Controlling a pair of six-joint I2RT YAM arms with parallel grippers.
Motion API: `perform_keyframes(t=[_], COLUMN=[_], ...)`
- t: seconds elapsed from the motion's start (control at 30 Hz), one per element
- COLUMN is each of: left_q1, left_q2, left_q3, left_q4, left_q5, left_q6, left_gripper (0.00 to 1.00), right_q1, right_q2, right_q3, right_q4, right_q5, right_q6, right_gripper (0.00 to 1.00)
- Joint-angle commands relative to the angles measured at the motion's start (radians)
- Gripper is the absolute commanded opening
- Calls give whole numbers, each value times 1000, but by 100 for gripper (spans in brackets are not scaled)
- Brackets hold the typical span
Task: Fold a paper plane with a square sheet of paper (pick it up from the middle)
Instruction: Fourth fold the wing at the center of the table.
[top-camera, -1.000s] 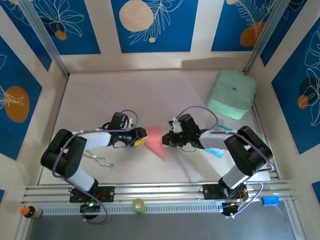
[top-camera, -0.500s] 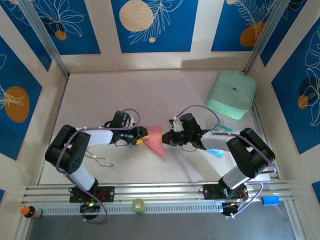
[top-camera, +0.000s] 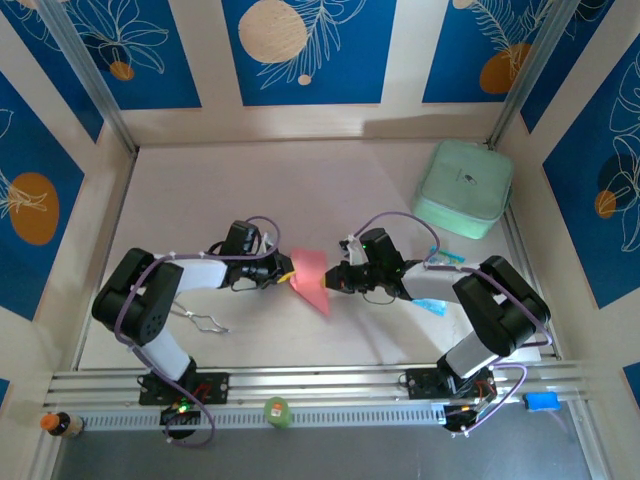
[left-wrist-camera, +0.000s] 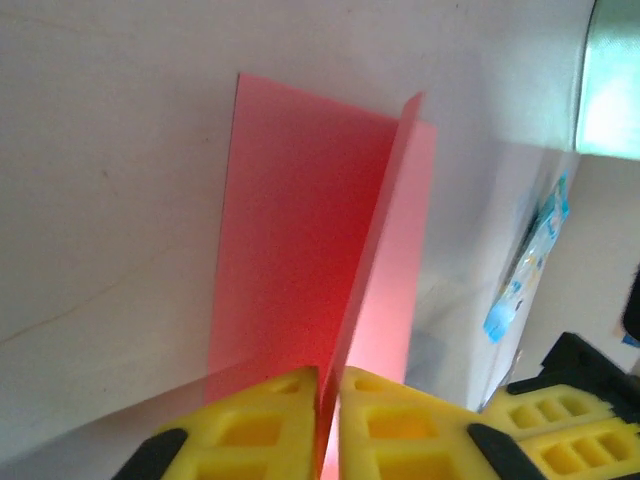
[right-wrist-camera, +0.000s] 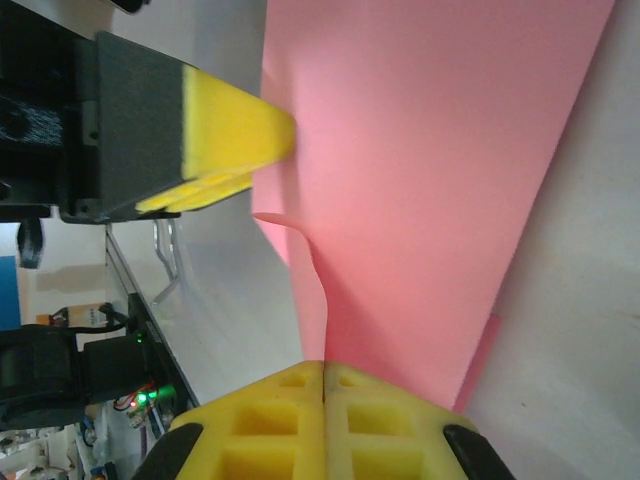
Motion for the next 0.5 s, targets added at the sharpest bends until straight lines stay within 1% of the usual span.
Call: perform_keyframes(t=[0.0, 0.13, 0.23, 0.3, 0.4, 0.47], left_q1=[9, 9, 9, 8, 5, -1], left_q2=[-30, -37, -60, -89, -139, -172], left_q3=[-22, -34, -49, -64, -89, -107], left_q4=[62, 85, 86, 76, 56, 45], left_q5=[-6, -7, -32, -64, -119, -162], left_q6=[-23, -33, -42, -47, -74, -91], left_gripper=[9, 4, 1, 0, 0, 0], right_q1=[-1, 6, 17, 30, 62, 90], right_q2=[-18, -18, -36, -62, -121, -172], right_q3=[12, 24, 36, 53, 77, 58], right_q4=[-76, -110, -153, -212, -295, -266], right_q5=[18, 36, 79, 138, 254, 307], right_q6=[-39, -50, -56, -69, -88, -96], right_gripper=[4, 7, 16, 23, 30, 34])
